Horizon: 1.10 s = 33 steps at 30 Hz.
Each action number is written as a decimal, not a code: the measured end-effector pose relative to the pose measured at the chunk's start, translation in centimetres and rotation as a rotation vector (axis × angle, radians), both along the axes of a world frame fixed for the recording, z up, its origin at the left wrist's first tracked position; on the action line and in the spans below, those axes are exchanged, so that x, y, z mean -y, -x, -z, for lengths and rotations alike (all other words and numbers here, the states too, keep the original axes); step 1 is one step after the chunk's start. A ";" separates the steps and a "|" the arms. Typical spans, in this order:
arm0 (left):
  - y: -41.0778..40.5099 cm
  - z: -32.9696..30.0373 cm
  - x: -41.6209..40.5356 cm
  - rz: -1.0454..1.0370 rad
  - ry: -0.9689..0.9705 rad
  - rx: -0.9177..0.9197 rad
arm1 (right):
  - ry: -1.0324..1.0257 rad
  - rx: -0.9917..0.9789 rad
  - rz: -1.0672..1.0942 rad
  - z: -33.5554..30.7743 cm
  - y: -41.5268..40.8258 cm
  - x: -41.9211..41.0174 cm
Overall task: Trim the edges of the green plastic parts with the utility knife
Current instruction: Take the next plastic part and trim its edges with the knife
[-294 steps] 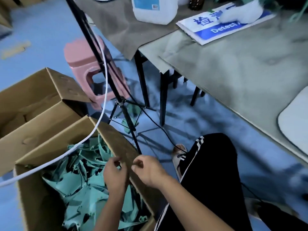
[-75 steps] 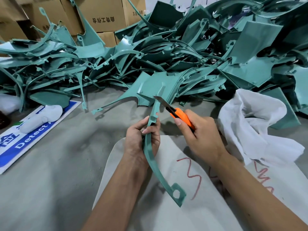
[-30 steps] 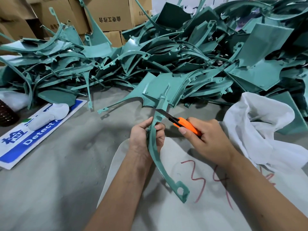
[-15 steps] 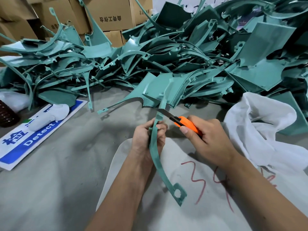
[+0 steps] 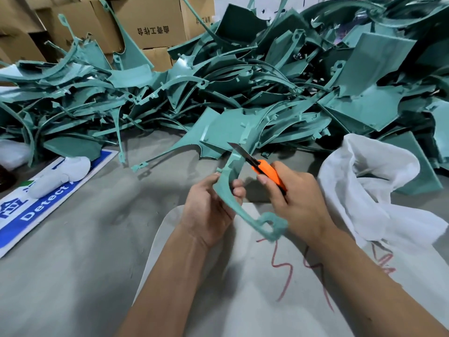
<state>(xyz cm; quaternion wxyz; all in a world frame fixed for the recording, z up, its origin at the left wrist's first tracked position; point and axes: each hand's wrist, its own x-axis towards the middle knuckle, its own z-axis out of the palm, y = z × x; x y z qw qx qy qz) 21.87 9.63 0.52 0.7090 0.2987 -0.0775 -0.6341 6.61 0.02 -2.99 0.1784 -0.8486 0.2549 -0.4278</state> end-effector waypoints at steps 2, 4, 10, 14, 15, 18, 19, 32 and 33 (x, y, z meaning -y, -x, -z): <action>-0.4 0.5 0.0 0.031 0.052 0.140 | -0.013 0.029 -0.015 -0.2 -0.2 -0.3; -1.0 0.7 -0.2 0.047 0.132 0.203 | -0.026 0.056 -0.043 -0.5 -0.6 -0.9; -1.4 1.8 -0.2 0.066 0.254 0.617 | -0.054 0.116 -0.012 -0.9 -1.0 -1.2; -0.2 2.8 0.3 -0.182 0.047 1.076 | -0.057 0.086 0.023 -1.1 -0.8 -1.5; -0.1 3.0 0.3 -0.240 0.021 1.149 | -0.057 0.069 0.037 -1.1 -0.8 -1.5; -0.8 2.9 0.2 -0.335 0.003 1.261 | -0.053 0.032 0.052 -1.1 -0.6 -1.3; -1.0 3.0 0.2 -0.333 0.015 1.290 | -0.055 0.019 0.055 -1.1 -0.6 -1.3; 0.0 3.6 0.8 -0.401 0.039 1.116 | -0.077 -0.127 0.052 -0.7 -0.4 -0.8; 0.0 3.5 0.7 -0.408 0.048 1.102 | -0.082 -0.123 0.059 -0.7 -0.3 -0.7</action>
